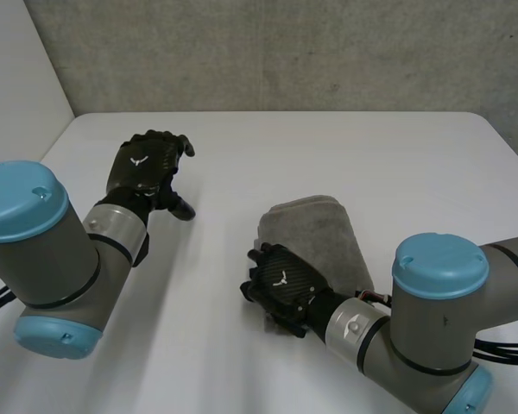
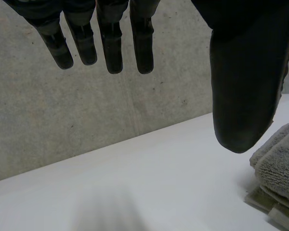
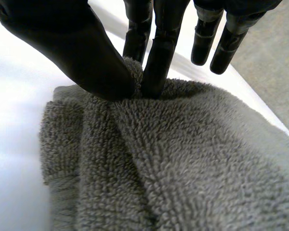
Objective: Fold the towel.
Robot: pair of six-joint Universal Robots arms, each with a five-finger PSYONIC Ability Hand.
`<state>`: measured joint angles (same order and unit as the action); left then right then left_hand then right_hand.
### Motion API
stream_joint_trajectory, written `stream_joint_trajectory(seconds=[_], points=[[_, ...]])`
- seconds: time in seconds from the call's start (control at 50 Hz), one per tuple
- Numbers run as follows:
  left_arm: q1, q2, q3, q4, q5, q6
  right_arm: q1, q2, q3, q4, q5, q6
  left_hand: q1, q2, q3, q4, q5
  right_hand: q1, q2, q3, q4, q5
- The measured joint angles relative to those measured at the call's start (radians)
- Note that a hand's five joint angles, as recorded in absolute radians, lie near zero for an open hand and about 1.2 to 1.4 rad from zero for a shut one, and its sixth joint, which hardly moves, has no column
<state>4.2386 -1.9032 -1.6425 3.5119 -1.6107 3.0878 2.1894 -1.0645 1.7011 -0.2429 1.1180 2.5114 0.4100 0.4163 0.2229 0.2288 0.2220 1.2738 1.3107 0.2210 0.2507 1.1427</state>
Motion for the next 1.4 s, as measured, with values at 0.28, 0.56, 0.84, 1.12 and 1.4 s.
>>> stream_joint_trajectory(seconds=[0.28,0.56,0.84,1.12,1.4], points=[[0.005,-0.011,0.063,0.001,-0.001,0.001,-0.086,-0.167,0.02,0.086,-0.047,0.0,-0.002,-0.014,0.0,0.0,-0.026,-0.905,-0.804,0.0,0.0,-0.983],[-0.133,-0.146,0.281,-0.092,-0.003,-0.013,-0.339,-0.283,-0.046,0.188,-0.026,0.259,-0.061,-0.084,0.0,0.0,-0.101,-1.039,-1.061,0.0,0.0,-1.08],[-0.265,-0.35,0.362,-0.173,-0.007,-0.063,-0.431,-0.075,-0.111,0.182,0.029,0.662,-0.061,-0.084,0.0,0.0,-0.104,-1.039,-1.061,0.0,0.0,-1.08],[-0.283,-0.394,0.242,-0.166,-0.029,-0.067,-0.37,0.03,-0.131,0.181,0.054,0.687,-0.083,-0.084,0.0,0.0,-0.105,-1.039,-1.061,0.0,0.0,-1.08],[-0.287,-0.344,0.176,-0.151,-0.16,-0.058,-0.286,0.07,-0.14,0.172,0.091,0.628,-0.114,-0.097,0.0,0.0,-0.105,-1.055,-1.061,0.0,0.0,-1.08]])
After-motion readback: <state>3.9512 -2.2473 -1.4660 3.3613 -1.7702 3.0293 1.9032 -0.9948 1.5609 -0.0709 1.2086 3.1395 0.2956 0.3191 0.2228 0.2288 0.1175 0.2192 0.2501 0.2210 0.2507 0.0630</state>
